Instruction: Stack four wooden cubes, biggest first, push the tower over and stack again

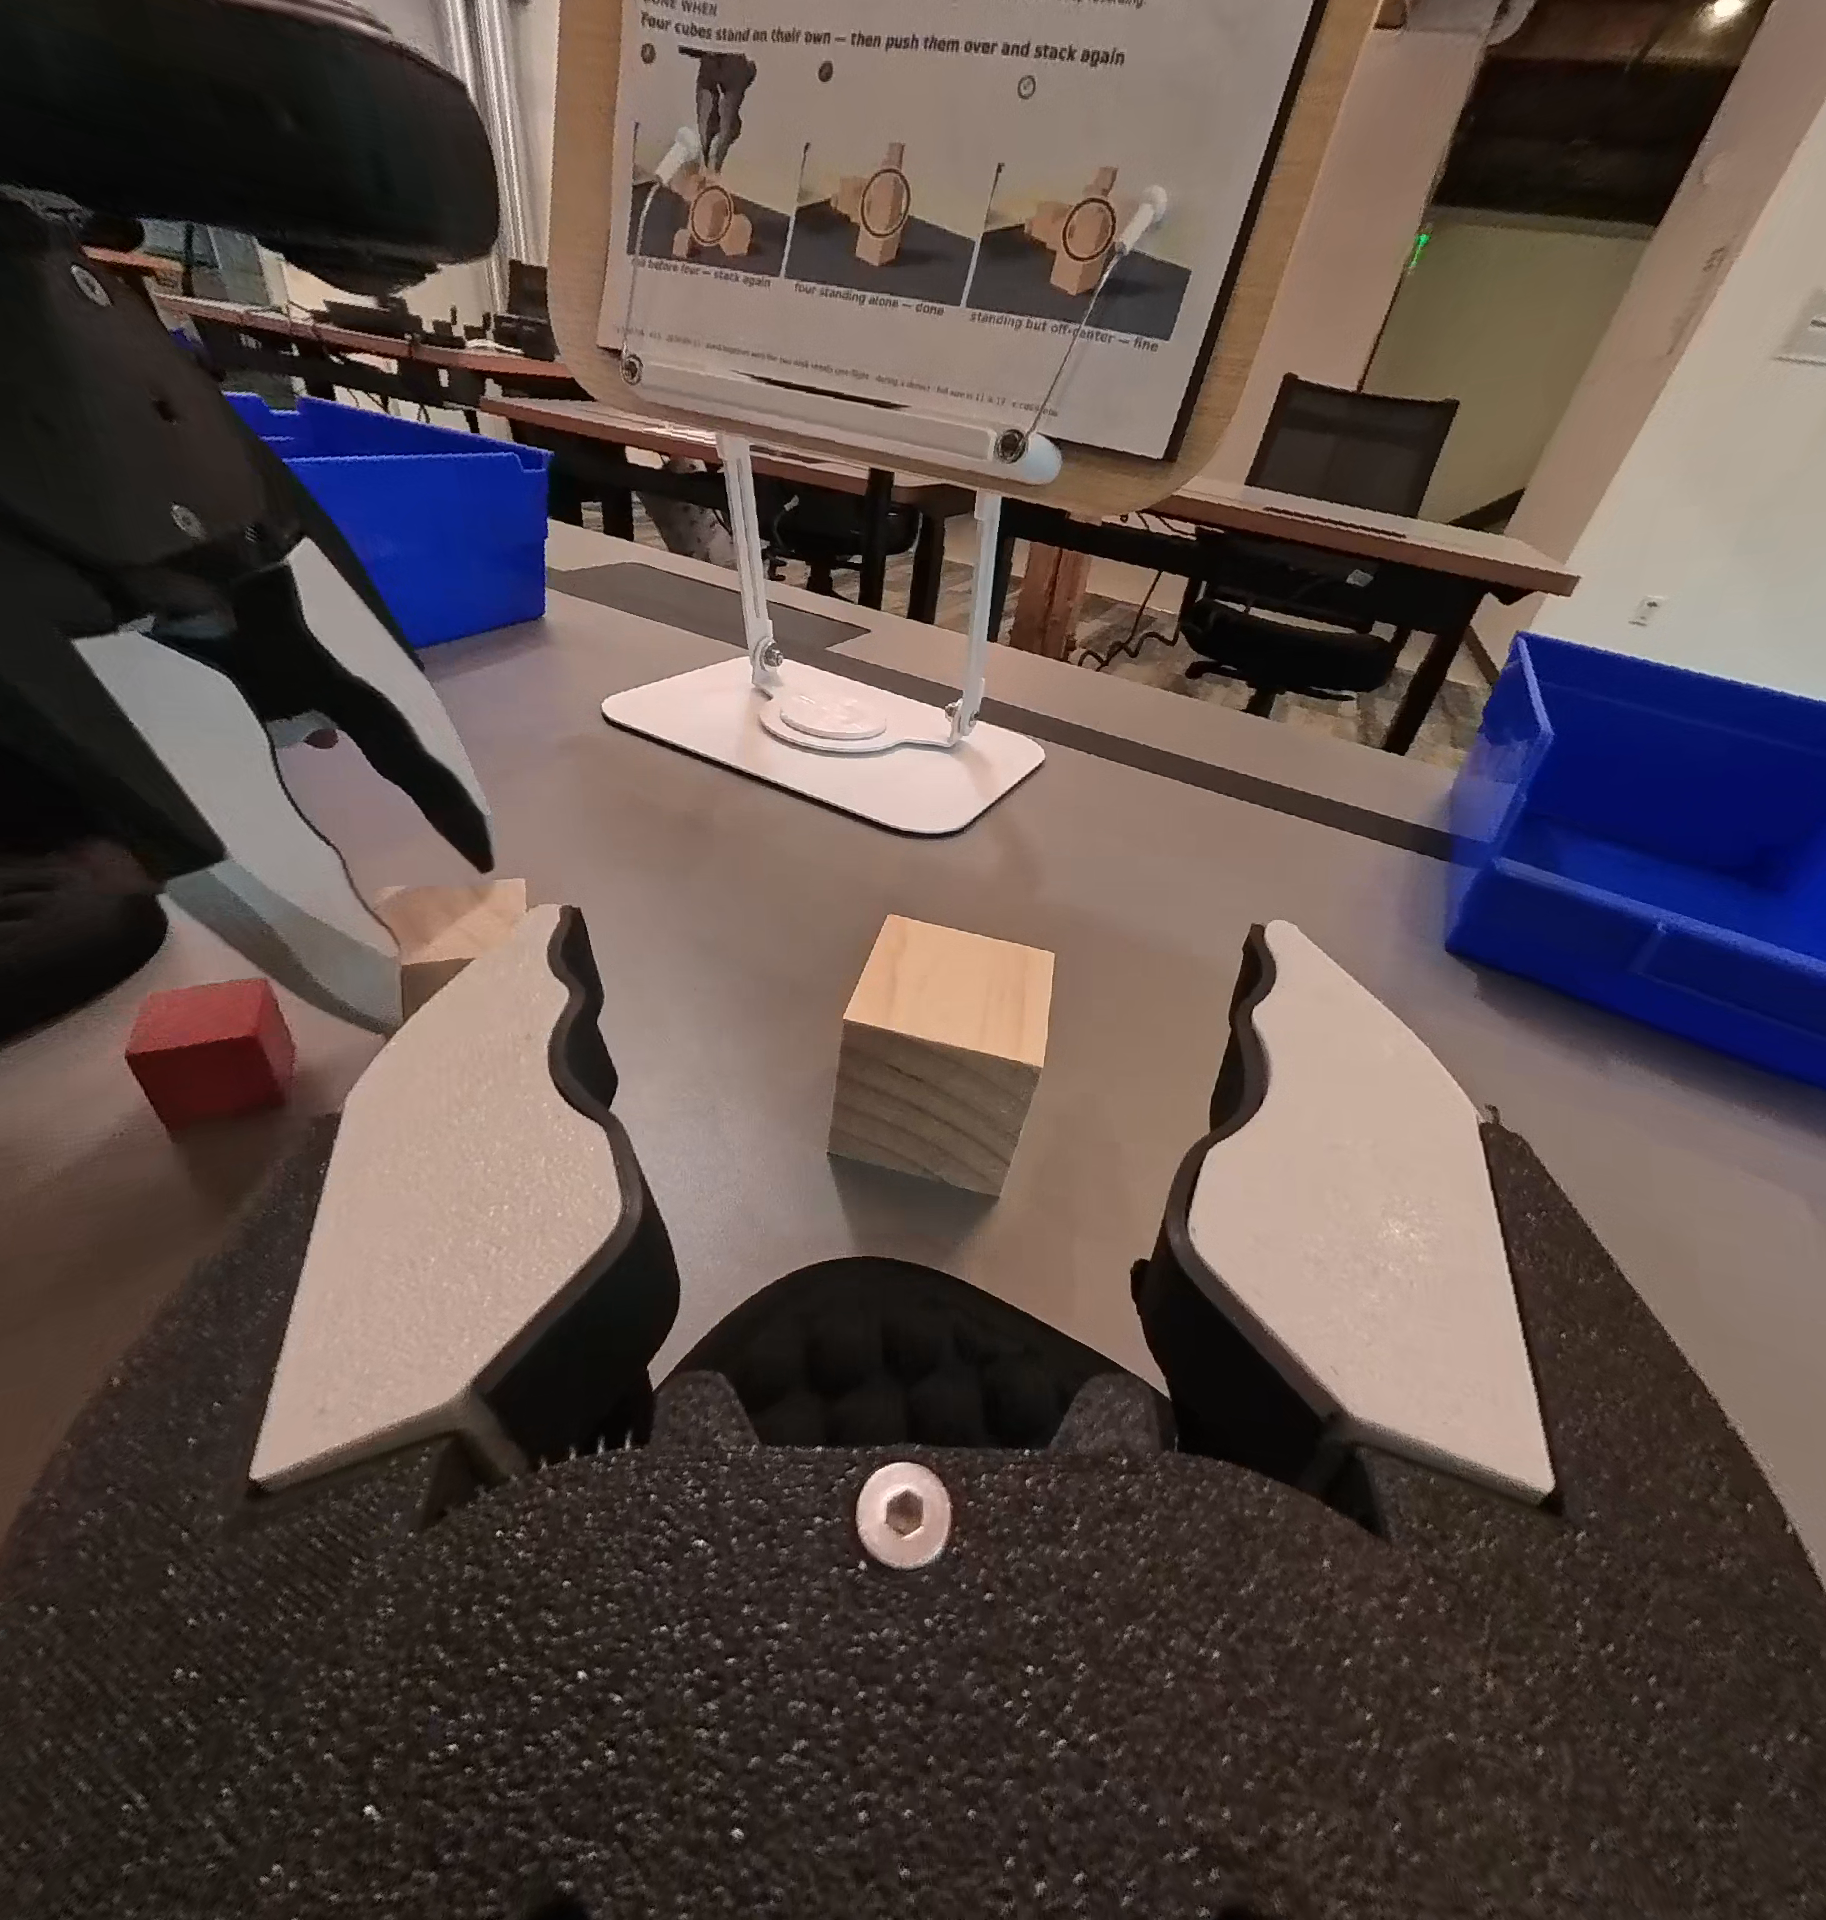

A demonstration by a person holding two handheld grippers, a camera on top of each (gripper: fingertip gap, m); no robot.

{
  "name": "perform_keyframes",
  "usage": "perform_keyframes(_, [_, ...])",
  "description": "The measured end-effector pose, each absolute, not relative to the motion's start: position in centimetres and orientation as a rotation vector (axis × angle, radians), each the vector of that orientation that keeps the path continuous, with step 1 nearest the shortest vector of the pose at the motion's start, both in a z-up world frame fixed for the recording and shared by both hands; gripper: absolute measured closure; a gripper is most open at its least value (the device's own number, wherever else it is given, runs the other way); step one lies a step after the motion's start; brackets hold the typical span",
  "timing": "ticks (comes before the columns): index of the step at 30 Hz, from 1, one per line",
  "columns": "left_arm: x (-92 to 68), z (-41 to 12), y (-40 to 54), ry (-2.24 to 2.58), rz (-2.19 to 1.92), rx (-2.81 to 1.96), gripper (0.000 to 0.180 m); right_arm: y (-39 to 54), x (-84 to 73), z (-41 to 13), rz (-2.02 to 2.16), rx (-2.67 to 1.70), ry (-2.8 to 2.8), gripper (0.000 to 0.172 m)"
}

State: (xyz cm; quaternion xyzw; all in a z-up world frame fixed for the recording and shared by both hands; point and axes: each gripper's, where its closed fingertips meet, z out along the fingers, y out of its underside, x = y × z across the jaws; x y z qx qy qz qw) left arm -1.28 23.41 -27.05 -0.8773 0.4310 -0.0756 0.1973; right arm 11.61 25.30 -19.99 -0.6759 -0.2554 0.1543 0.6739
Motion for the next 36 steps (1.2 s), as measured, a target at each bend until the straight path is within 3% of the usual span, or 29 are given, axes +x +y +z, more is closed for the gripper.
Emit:
perform_keyframes(3, [-1.4, -27.5, 23.7, 1.173, -0.236, -2.488, 0.115, 25.4, 11.6, -20.0, 0.350, -1.528, -0.573, 0.058])
perform_keyframes(5, [-1.5, -28.2, 23.6, 1.204, -0.256, -2.516, 0.130, 25.3, 11.6, -20.1, 0.346, -1.526, -0.578, 0.058])
perform_keyframes(7, [-1.4, -28.3, 23.7, 1.223, -0.265, -2.510, 0.133, 25.3, 11.5, -20.0, 0.346, -1.522, -0.586, 0.058])
perform_keyframes(19, [5.0, -20.5, 27.8, 1.421, -0.380, -2.304, 0.135, 25.3, 11.5, -20.0, 0.358, -1.521, -0.586, 0.059])
perform_keyframes(36, [10.9, -22.6, 29.6, 1.627, -0.432, -2.262, 0.134, 25.3, 11.7, -19.9, 0.387, -1.522, -0.565, 0.060])
